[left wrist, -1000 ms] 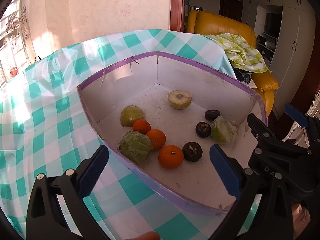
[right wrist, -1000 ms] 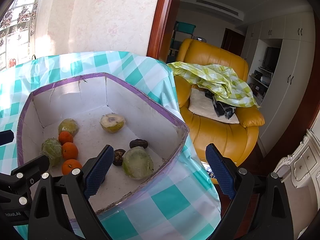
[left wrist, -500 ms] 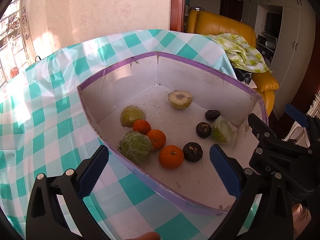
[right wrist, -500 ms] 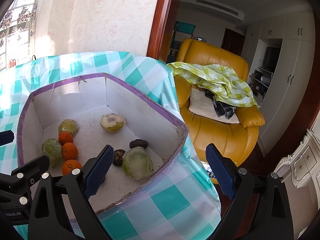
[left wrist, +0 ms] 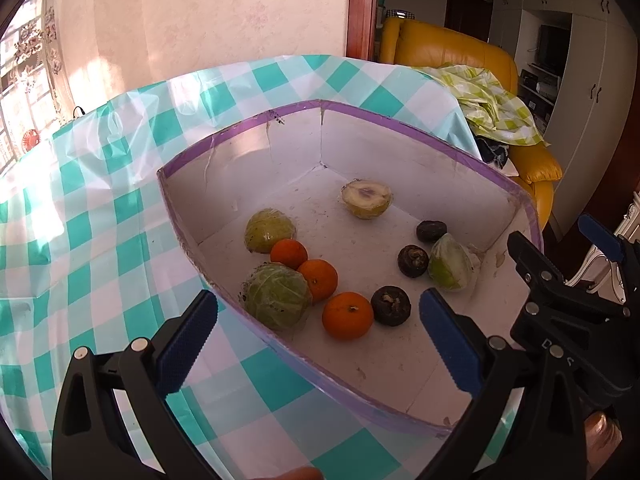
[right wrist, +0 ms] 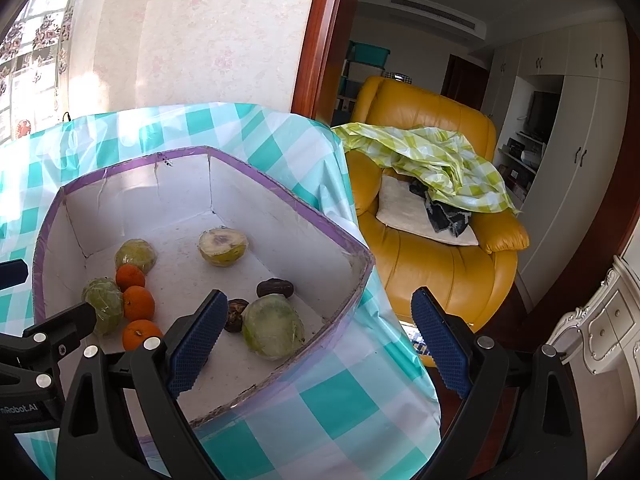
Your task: Organize fruits
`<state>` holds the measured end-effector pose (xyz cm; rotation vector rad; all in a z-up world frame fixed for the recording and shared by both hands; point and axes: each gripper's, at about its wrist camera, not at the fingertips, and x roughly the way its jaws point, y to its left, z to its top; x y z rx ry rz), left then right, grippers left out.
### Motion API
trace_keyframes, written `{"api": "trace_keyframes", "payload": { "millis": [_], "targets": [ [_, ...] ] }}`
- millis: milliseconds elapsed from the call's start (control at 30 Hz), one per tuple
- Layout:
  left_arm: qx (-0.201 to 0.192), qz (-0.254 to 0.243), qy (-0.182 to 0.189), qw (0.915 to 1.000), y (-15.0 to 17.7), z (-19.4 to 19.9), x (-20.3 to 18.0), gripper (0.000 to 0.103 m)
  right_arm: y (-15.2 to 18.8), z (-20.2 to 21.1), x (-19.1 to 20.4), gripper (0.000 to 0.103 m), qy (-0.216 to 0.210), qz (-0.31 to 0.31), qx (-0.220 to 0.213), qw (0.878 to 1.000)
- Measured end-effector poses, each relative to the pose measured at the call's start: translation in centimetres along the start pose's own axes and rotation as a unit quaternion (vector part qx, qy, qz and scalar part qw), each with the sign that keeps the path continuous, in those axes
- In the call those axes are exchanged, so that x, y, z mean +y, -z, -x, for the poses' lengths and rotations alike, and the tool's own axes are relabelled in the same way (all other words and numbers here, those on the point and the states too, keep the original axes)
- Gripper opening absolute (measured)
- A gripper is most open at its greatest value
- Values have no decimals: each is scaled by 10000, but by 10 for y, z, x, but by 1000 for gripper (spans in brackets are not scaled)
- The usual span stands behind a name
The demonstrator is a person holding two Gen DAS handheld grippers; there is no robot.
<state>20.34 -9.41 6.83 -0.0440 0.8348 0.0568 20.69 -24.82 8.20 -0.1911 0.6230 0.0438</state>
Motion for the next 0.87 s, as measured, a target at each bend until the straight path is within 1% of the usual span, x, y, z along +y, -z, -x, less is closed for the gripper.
{"api": "trace_keyframes", "payload": {
  "millis": [400, 467, 567, 700, 733, 800, 867],
  "targets": [
    [26, -22, 26, 10000, 0, -2, -2, 101, -1, 0, -2, 89, 4, -18, -4, 10000],
    [11, -17, -49, 10000, 0, -3, -4, 101, -1, 0, -2, 89, 8, -21, -4, 10000],
    [-62, -140, -122, 9998, -2, -3, -9, 101, -2, 2, -5, 89, 20, -49, -7, 10000],
    [-181, -89, 139, 9997, -5, 9, -7, 101, -6, 10, -14, 89, -56, -220, -68, 9997],
    [-228, -65, 121, 9996, -2, 17, -3, 101, -7, 16, -15, 89, -128, -250, -111, 9995],
    [-365, 14, -180, 9992, 10, 35, 10, 101, -7, 31, -13, 90, -369, -248, -244, 9987],
    [-465, 278, -617, 9966, 34, 54, 30, 101, -3, 52, 0, 92, -761, -169, -359, 9963]
  ]
}}
